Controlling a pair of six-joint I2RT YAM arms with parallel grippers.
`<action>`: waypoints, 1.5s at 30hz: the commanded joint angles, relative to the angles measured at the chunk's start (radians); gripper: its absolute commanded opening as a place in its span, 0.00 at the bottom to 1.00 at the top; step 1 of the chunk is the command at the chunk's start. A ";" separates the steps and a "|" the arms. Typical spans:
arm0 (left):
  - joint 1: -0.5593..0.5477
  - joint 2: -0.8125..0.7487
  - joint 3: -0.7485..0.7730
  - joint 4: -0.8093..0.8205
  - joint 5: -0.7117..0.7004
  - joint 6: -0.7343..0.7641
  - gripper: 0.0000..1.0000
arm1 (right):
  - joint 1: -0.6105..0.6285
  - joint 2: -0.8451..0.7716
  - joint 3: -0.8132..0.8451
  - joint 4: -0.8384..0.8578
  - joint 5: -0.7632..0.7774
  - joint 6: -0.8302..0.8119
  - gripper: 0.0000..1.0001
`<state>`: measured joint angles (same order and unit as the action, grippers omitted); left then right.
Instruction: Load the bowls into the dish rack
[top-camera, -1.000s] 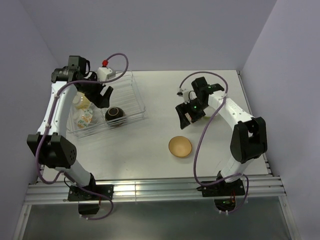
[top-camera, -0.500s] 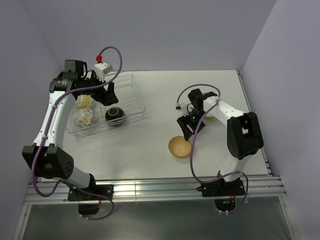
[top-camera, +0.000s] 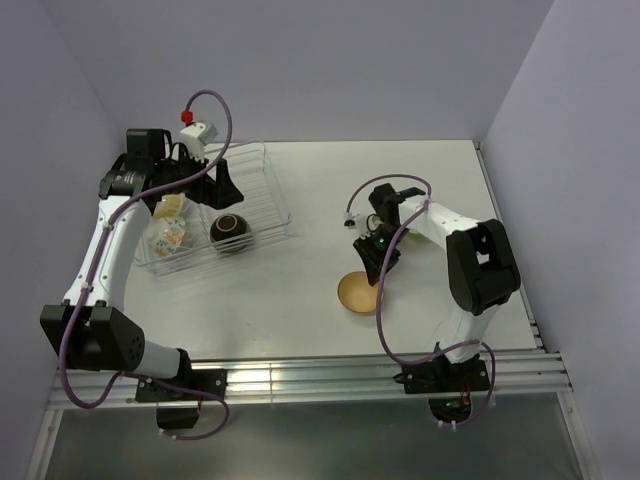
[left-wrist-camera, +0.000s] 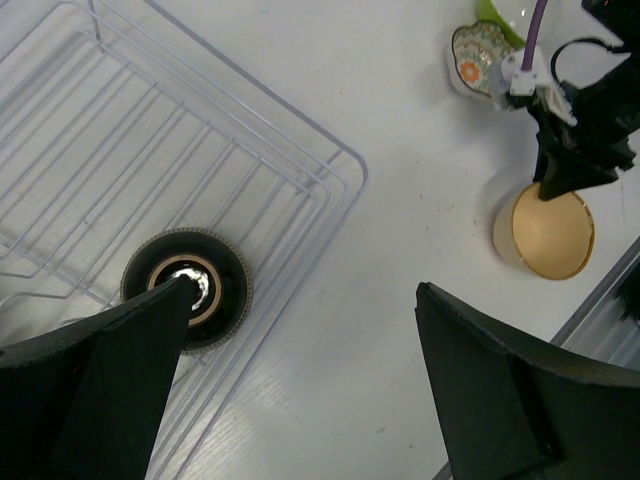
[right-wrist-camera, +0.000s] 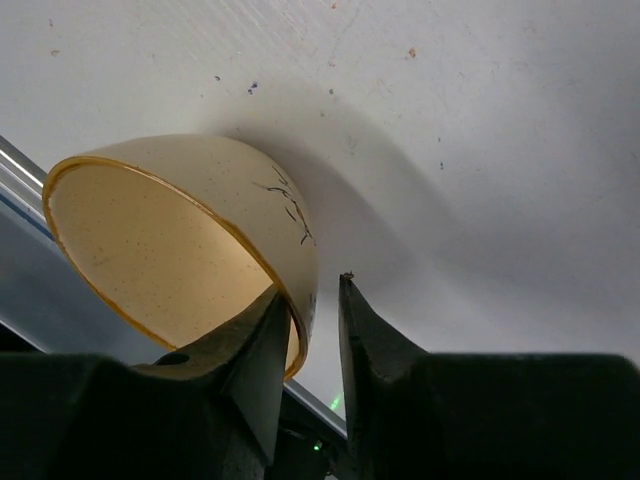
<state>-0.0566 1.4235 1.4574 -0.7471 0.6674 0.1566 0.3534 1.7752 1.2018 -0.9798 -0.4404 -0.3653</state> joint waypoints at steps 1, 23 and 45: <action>0.006 -0.038 0.007 0.091 0.011 -0.106 0.99 | 0.013 0.000 -0.008 0.007 -0.020 -0.017 0.32; 0.080 -0.069 -0.028 0.307 0.276 -0.564 1.00 | 0.002 -0.148 0.464 0.180 -0.268 0.279 0.00; -0.259 -0.074 -0.192 0.526 0.155 -0.874 0.99 | 0.016 -0.125 0.547 0.262 -0.340 0.442 0.00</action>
<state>-0.2943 1.3479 1.2732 -0.3157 0.8310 -0.6472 0.3622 1.6859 1.7279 -0.7887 -0.7074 0.0479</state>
